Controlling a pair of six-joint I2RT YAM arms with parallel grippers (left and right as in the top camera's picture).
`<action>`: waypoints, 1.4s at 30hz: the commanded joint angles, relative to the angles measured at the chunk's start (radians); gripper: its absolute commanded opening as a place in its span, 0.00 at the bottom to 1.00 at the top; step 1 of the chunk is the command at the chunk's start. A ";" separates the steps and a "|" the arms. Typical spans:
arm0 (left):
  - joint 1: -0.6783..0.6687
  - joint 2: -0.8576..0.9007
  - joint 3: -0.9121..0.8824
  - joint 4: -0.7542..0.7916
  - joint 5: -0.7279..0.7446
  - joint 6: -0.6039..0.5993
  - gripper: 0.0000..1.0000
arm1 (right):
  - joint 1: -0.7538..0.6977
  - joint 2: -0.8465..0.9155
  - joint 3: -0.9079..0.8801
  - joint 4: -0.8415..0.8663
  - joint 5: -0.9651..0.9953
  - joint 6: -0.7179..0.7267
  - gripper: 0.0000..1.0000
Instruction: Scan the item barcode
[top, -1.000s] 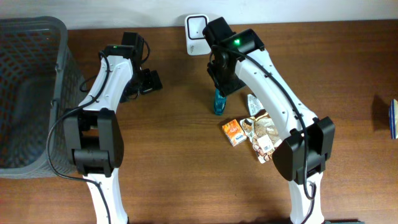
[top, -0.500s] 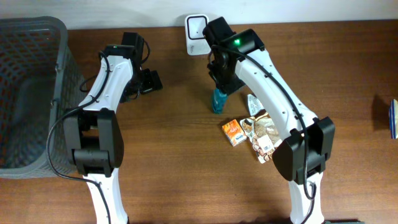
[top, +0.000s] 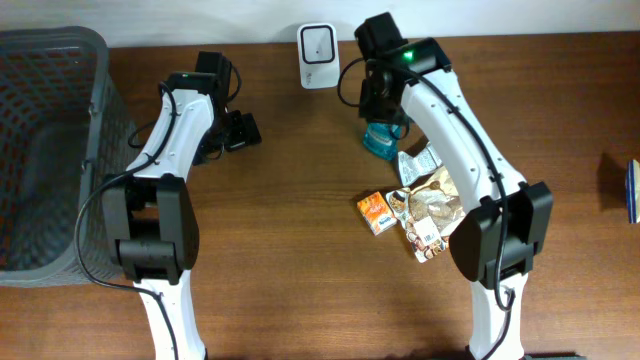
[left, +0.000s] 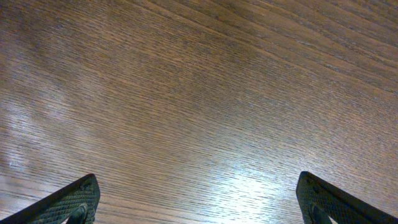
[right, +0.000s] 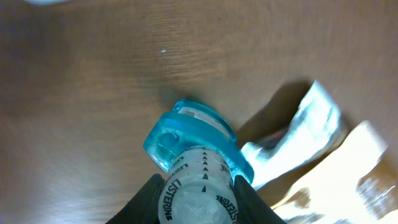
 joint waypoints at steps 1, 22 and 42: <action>-0.003 -0.030 -0.006 -0.002 -0.007 0.002 0.99 | 0.008 -0.002 0.005 0.007 0.027 -0.377 0.30; -0.003 -0.030 -0.006 -0.002 -0.007 0.002 0.99 | -0.020 -0.013 0.067 0.016 -0.084 -0.542 0.30; -0.003 -0.030 -0.006 -0.001 -0.007 0.002 0.99 | -0.020 -0.003 0.113 -0.043 -0.323 -0.595 0.30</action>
